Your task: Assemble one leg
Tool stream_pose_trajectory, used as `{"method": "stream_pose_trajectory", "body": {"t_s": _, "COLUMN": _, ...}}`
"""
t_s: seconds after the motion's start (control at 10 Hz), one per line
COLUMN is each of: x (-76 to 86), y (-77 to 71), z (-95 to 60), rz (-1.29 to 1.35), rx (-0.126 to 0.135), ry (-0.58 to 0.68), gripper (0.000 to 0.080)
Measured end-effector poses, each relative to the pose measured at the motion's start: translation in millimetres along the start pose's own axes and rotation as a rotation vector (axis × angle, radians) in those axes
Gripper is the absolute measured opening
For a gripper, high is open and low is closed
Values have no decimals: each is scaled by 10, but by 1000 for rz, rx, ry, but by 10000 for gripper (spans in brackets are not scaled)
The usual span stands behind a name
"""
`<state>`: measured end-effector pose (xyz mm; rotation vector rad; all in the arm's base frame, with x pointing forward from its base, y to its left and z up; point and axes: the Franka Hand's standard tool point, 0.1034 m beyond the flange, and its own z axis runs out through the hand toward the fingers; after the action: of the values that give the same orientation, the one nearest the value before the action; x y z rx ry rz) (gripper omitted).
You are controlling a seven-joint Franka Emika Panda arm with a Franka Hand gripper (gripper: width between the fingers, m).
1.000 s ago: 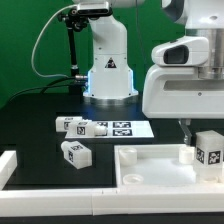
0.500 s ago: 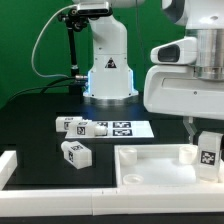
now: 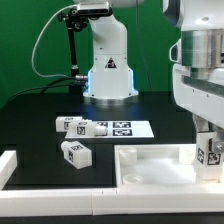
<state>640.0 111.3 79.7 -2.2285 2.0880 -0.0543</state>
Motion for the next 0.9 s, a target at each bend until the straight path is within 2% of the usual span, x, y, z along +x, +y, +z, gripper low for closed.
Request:
{"method": "stream_pose_trajectory", "body": {"t_s": 0.1, "x": 5, "y": 2, "z": 1, "rz": 75, "rx": 2, "ry": -5, "gripper": 286}}
{"method": "stream_pose_trajectory", "body": {"t_s": 0.3, "x": 4, "y": 6, "z": 9, "rz": 63, "rx": 1, "ry": -4, "gripper": 291}}
{"method": "stream_pose_trajectory", "body": {"t_s": 0.4, "x": 3, "y": 10, "z": 17, "rz": 22, "rx": 0, "ry": -3, "gripper": 512}}
{"method": "stream_pose_trajectory", "body": {"t_s": 0.5, "x": -1, "y": -9, "z": 19, "rz": -170, "rx": 10, "ry": -4, "gripper": 512}}
{"method": "stream_pose_trajectory", "body": {"t_s": 0.6, "x": 28, "y": -54, "z": 5, "rz": -363, "rx": 31, "ry": -4, "gripper": 622}}
{"method": "stream_pose_trajectory", "body": {"t_s": 0.7, "x": 25, "y": -58, "z": 4, "rz": -514, "rx": 36, "ry": -13, "gripper": 622}}
{"method": "stream_pose_trajectory", "body": {"t_s": 0.9, "x": 14, "y": -42, "z": 6, "rz": -641, "rx": 39, "ry": -9, "gripper": 648}}
